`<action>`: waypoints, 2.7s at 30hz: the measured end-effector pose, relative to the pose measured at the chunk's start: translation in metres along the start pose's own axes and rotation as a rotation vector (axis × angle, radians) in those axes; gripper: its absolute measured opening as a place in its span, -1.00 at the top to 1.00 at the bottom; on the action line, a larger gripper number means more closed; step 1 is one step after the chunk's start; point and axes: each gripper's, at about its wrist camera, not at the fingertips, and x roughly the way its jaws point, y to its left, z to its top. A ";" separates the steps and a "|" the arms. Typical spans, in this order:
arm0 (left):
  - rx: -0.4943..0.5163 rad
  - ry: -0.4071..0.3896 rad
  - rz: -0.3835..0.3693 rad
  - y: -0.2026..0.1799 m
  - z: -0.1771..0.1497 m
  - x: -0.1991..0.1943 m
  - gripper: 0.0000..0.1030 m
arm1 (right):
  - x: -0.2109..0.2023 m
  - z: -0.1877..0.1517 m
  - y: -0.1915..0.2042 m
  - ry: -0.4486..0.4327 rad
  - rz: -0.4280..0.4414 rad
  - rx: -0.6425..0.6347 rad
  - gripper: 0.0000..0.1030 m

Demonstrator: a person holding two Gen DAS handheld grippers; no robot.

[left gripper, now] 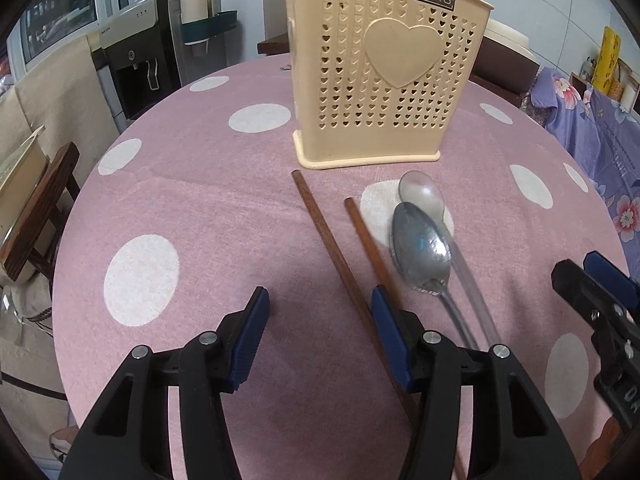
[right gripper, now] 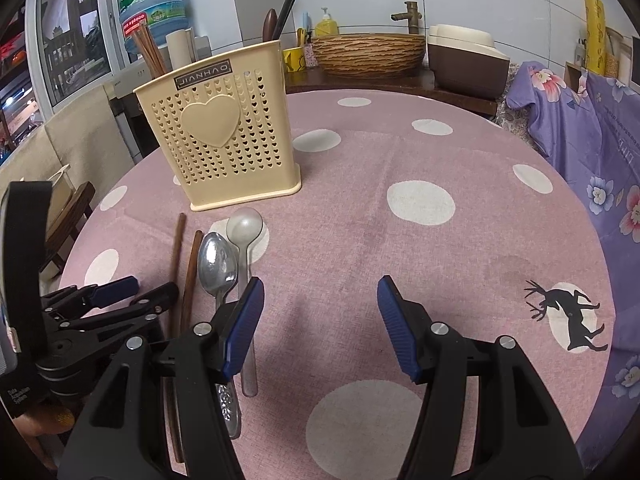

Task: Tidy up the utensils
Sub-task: 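Move both open tools back down to the remaining chopsticks and spoons, then grasp a wooden chopstick with the left tool while the right tool grasps the white spoon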

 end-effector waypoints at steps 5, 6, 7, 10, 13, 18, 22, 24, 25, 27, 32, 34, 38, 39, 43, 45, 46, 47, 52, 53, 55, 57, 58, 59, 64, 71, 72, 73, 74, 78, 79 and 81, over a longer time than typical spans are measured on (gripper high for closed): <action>-0.077 0.012 -0.029 0.029 -0.006 -0.010 -0.04 | 0.003 -0.001 0.003 0.025 0.018 -0.037 -0.15; -0.088 0.007 -0.024 0.032 -0.006 -0.011 -0.04 | 0.004 -0.001 0.005 0.032 0.030 -0.047 -0.15; -0.099 0.001 -0.023 0.036 -0.007 -0.013 -0.04 | 0.005 -0.002 0.008 0.040 0.045 -0.055 -0.15; -0.114 0.001 -0.036 0.038 -0.006 -0.013 -0.04 | 0.007 -0.005 0.020 0.061 0.102 -0.094 -0.15; -0.106 0.007 -0.036 0.034 -0.007 -0.010 -0.04 | 0.016 -0.006 0.029 0.083 0.051 -0.129 -0.07; -0.105 0.001 -0.038 0.034 -0.007 -0.011 -0.04 | 0.033 -0.002 0.031 0.148 0.054 -0.150 -0.01; -0.110 -0.001 -0.045 0.035 -0.008 -0.011 -0.04 | 0.040 -0.002 0.040 0.168 0.064 -0.176 0.02; -0.106 -0.002 -0.044 0.035 -0.008 -0.011 -0.04 | 0.044 -0.002 0.045 0.180 0.059 -0.191 0.05; -0.105 -0.002 -0.042 0.035 -0.008 -0.011 -0.04 | 0.045 -0.004 0.047 0.180 0.043 -0.200 0.08; -0.105 -0.004 -0.041 0.034 -0.008 -0.011 -0.04 | 0.047 -0.003 0.050 0.171 0.029 -0.213 0.13; -0.105 -0.004 -0.045 0.034 -0.008 -0.011 -0.05 | 0.044 -0.002 0.039 0.172 -0.013 -0.194 0.19; -0.107 -0.004 -0.047 0.034 -0.008 -0.011 -0.06 | 0.041 -0.003 0.029 0.174 -0.021 -0.179 0.19; -0.110 -0.004 -0.052 0.033 -0.008 -0.010 -0.15 | 0.037 -0.006 0.017 0.176 -0.011 -0.158 0.19; -0.110 -0.004 -0.051 0.032 -0.008 -0.010 -0.16 | 0.037 -0.006 0.018 0.174 -0.011 -0.164 0.19; -0.109 -0.003 -0.052 0.031 -0.007 -0.010 -0.19 | 0.041 -0.003 0.027 0.178 0.007 -0.230 0.19; -0.110 -0.002 -0.054 0.032 -0.005 -0.009 -0.19 | 0.046 0.001 0.034 0.180 0.020 -0.268 0.19; -0.111 -0.003 -0.053 0.033 -0.004 -0.008 -0.19 | 0.050 0.005 0.037 0.183 0.026 -0.282 0.19; -0.110 -0.003 -0.052 0.034 -0.003 -0.007 -0.19 | 0.053 0.007 0.040 0.186 0.030 -0.291 0.19; -0.103 0.005 -0.039 0.039 0.009 0.002 -0.19 | 0.074 0.027 0.047 0.222 0.096 -0.309 0.19; -0.106 0.010 -0.038 0.041 0.012 0.005 -0.18 | 0.079 0.031 0.048 0.229 0.114 -0.304 0.19; -0.114 0.021 -0.043 0.044 0.020 0.010 -0.18 | 0.086 0.036 0.053 0.227 0.121 -0.323 0.19; -0.118 0.028 -0.041 0.045 0.026 0.014 -0.16 | 0.092 0.041 0.059 0.229 0.134 -0.345 0.19; -0.117 0.033 -0.037 0.045 0.029 0.016 -0.14 | 0.094 0.043 0.062 0.230 0.141 -0.350 0.19; -0.115 0.034 -0.035 0.045 0.031 0.018 -0.12 | 0.097 0.045 0.064 0.235 0.149 -0.349 0.19; -0.117 0.036 -0.019 0.044 0.037 0.022 0.03 | 0.102 0.050 0.069 0.249 0.136 -0.336 0.19; -0.119 0.042 -0.007 0.039 0.044 0.026 0.71 | 0.103 0.052 0.071 0.250 0.123 -0.320 0.30; -0.113 0.040 0.000 0.038 0.044 0.027 0.76 | 0.102 0.052 0.071 0.249 0.121 -0.318 0.30; -0.109 0.038 0.005 0.036 0.045 0.027 0.77 | 0.102 0.052 0.071 0.249 0.120 -0.314 0.30; -0.110 0.038 0.003 0.035 0.045 0.027 0.78 | 0.102 0.052 0.071 0.247 0.120 -0.309 0.30; -0.121 0.036 -0.009 0.035 0.047 0.028 0.80 | 0.101 0.051 0.068 0.239 0.124 -0.286 0.30; -0.125 0.035 -0.018 0.035 0.047 0.028 0.81 | 0.100 0.052 0.066 0.234 0.133 -0.272 0.30; -0.136 0.032 -0.033 0.035 0.048 0.027 0.82 | 0.095 0.053 0.060 0.219 0.144 -0.248 0.30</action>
